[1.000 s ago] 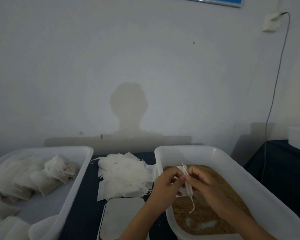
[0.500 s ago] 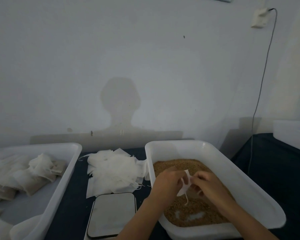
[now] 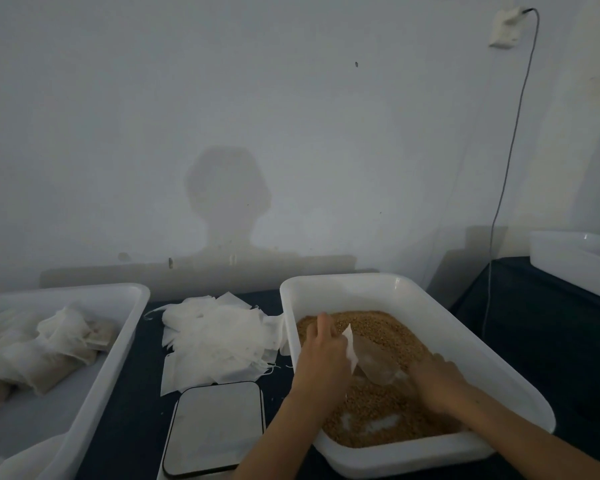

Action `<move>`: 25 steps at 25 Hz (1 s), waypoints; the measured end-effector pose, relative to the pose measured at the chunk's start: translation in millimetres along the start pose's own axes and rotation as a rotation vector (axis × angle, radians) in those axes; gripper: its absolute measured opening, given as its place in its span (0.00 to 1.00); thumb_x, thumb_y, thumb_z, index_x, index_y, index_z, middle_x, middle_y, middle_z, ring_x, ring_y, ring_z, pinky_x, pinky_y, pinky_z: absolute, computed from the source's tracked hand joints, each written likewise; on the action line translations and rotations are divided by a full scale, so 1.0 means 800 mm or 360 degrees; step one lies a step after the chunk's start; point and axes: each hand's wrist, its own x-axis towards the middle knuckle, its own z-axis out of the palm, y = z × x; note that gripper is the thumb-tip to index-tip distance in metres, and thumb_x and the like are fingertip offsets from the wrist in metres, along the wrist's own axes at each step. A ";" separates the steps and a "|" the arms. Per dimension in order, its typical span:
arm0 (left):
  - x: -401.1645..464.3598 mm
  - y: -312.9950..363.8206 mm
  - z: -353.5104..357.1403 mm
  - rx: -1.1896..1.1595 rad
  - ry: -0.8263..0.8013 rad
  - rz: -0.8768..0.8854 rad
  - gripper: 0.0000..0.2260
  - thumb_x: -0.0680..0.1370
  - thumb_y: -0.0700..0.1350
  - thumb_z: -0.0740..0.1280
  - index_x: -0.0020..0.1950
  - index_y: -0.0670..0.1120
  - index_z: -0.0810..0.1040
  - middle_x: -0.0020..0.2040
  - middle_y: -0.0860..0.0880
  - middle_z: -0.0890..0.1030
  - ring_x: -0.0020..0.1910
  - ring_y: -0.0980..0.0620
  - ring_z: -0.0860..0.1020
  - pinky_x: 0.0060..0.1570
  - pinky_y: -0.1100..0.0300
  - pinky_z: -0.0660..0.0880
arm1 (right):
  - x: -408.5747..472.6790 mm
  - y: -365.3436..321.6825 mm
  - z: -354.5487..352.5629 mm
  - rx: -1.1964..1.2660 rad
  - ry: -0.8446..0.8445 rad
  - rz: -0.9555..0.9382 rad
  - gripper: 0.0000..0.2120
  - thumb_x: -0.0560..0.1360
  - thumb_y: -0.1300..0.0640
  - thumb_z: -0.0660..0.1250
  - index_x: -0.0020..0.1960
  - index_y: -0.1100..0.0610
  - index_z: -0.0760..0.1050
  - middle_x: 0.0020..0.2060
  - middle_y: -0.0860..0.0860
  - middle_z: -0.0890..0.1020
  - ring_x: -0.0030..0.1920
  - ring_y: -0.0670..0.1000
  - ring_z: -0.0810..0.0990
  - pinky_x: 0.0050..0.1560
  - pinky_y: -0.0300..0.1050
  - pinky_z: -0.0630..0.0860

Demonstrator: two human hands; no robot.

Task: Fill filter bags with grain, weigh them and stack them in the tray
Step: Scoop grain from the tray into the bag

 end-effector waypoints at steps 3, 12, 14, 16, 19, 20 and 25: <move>-0.002 0.003 -0.004 0.0080 0.0127 0.0163 0.06 0.77 0.38 0.63 0.51 0.41 0.77 0.62 0.48 0.65 0.57 0.49 0.67 0.60 0.59 0.70 | 0.002 0.019 -0.020 0.0206 -0.0008 -0.0095 0.11 0.82 0.49 0.56 0.60 0.54 0.67 0.56 0.51 0.75 0.53 0.49 0.75 0.50 0.40 0.71; -0.003 0.002 0.000 0.0172 -0.0113 0.0214 0.11 0.78 0.45 0.66 0.58 0.43 0.75 0.59 0.48 0.68 0.57 0.49 0.69 0.56 0.56 0.73 | 0.065 0.015 -0.051 0.0140 0.0049 -0.0060 0.14 0.79 0.44 0.59 0.41 0.52 0.69 0.44 0.48 0.76 0.42 0.48 0.75 0.38 0.39 0.69; -0.003 0.000 0.000 0.0165 -0.0168 0.0059 0.12 0.80 0.48 0.62 0.60 0.44 0.73 0.59 0.46 0.72 0.56 0.47 0.73 0.54 0.54 0.73 | 0.082 0.007 -0.036 0.0239 0.0105 -0.0097 0.09 0.79 0.47 0.60 0.47 0.53 0.70 0.46 0.48 0.76 0.46 0.49 0.76 0.45 0.42 0.73; 0.003 -0.002 0.003 0.0247 -0.0269 -0.0004 0.11 0.81 0.47 0.60 0.60 0.43 0.73 0.56 0.43 0.77 0.54 0.44 0.77 0.51 0.53 0.73 | 0.088 0.004 -0.020 0.0381 0.0126 -0.0134 0.07 0.80 0.48 0.59 0.48 0.51 0.66 0.45 0.45 0.72 0.45 0.46 0.73 0.44 0.39 0.70; 0.011 -0.004 0.001 0.0333 -0.0444 -0.0006 0.10 0.80 0.42 0.62 0.60 0.41 0.74 0.55 0.41 0.79 0.53 0.43 0.78 0.51 0.52 0.74 | 0.083 0.009 -0.003 0.0529 0.0157 -0.0206 0.10 0.80 0.51 0.59 0.43 0.46 0.61 0.40 0.38 0.66 0.38 0.39 0.66 0.35 0.31 0.61; 0.011 -0.003 -0.001 0.0327 -0.0458 0.0016 0.10 0.79 0.39 0.62 0.60 0.40 0.74 0.54 0.41 0.78 0.53 0.42 0.78 0.50 0.52 0.74 | 0.079 0.013 -0.002 0.0570 0.0180 -0.0223 0.11 0.80 0.51 0.59 0.42 0.44 0.59 0.38 0.38 0.65 0.37 0.38 0.65 0.34 0.31 0.60; 0.026 -0.015 -0.003 -0.0084 -0.0324 -0.0215 0.15 0.79 0.41 0.57 0.33 0.41 0.67 0.35 0.42 0.74 0.38 0.45 0.74 0.47 0.52 0.75 | 0.055 0.052 -0.016 0.0647 0.0263 -0.0255 0.10 0.80 0.52 0.60 0.43 0.49 0.61 0.37 0.46 0.71 0.35 0.44 0.67 0.35 0.37 0.63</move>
